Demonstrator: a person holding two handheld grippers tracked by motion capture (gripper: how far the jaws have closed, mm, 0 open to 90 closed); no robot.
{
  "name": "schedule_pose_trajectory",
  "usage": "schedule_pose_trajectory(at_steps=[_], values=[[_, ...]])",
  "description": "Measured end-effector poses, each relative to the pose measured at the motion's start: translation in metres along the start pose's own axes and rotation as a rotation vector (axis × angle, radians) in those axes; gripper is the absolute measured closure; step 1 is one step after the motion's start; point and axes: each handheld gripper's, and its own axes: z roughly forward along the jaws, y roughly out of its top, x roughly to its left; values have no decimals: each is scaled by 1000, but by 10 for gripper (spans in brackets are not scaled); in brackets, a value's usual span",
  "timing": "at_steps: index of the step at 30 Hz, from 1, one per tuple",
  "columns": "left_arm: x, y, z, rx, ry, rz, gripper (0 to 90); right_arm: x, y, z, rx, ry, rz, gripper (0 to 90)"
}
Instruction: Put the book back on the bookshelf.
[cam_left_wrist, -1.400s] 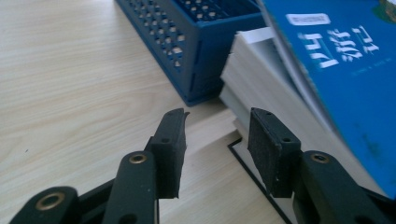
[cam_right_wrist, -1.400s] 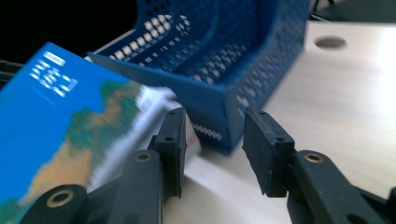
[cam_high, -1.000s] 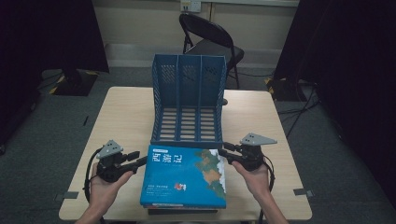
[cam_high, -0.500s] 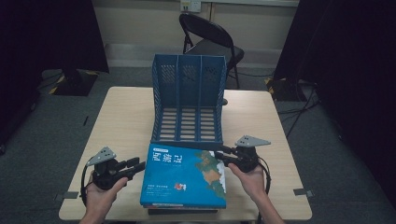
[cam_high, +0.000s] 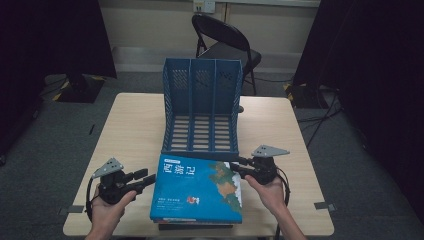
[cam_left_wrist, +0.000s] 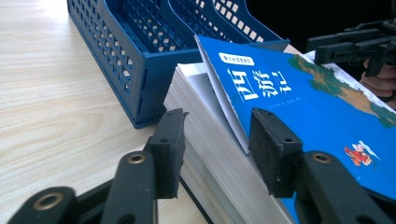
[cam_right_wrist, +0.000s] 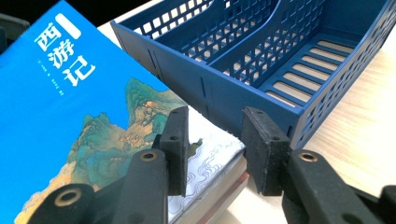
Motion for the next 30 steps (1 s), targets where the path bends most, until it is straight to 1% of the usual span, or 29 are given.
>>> schedule_pose_trajectory(at_steps=[2, 3, 4, 5, 7, 8, 9, 10, 11, 12, 14, 16, 17, 18, 19, 20, 21, 22, 23, 24, 25, 27, 28, 29, 30], values=[[-1, 0, -1, -4, -1, 6, 527, 1, 0, -1, 3, -5, -9, 636], [-1, 0, -1, -1, -10, 7, 526, 1, 0, -1, 5, -7, -9, 637], [-2, 0, -1, -1, -13, 2, 521, 2, 0, -1, 7, -6, -8, 638], [-3, 0, 0, 4, -14, 7, 511, 2, 0, -2, 10, -4, -12, 640], [-5, 1, -2, -12, -27, 6, 495, 3, -1, -5, 16, -2, -16, 645], [-6, 3, -3, -19, -12, 23, 475, 4, -2, -7, 17, -2, -18, 647], [-7, 4, -3, -7, 5, 32, 465, 6, -4, -9, 16, -2, -14, 649], [-7, 4, -3, -6, 22, 32, 446, 6, -5, -10, 16, 0, -15, 649], [-7, 4, -3, -6, 22, 32, 436, 6, -6, -12, 18, 3, -14, 650], [-4, 3, -1, 17, -3, 29, 442, 7, -7, -13, 20, 3, -13, 650], [-6, 2, 0, 34, -7, 38, 460, 9, -8, -17, 31, 5, -23, 654], [-9, 3, 2, 47, -31, 53, 482, 11, -11, -20, 30, 8, -25, 655], [-11, 3, 5, 63, -34, 72, 510, 11, -13, -23, 29, 12, -21, 656], [-12, 3, 7, 71, -31, 74, 547, 12, -15, -25, 27, 19, -16, 657], [-13, 2, 10, 82, -34, 75, 558, 13, -16, -27, 25, 21, -13, 658], [-13, 2, 10, 82, -34, 75, 595, 14, -18, -29, 23, 23, -11, 658], [-14, 0, 18, 105, -79, 70, 614, 15, -20, -32, 22, 25, -10, 659], [-14, 0, 18, 105, -79, 70, 615, 15, -20, -32, 22, 25, -10, 659], [-18, 0, 20, 101, -59, 94, 615, 18, -23, -36, 22, 21, -8, 660], [-19, 1, 21, 100, -51, 103, 617, 18, -24, -37, 22, 22, -8, 661], [-19, 1, 22, 95, -55, 107, 619, 19, -25, -39, 27, 25, -8, 662], [-18, 1, 24, 94, -62, 99, 621, 19, -26, -41, 27, 28, -8, 662], [-16, 2, 25, 100, -70, 91, 621, 20, -27, -43, 28, 28, -6, 663], [-15, 4, 27, 106, -76, 95, 630, 22, -29, -47, 30, 23, -14, 664], [-15, 4, 27, 106, -76, 95, 633, 23, -30, -48, 29, 21, -12, 665]])
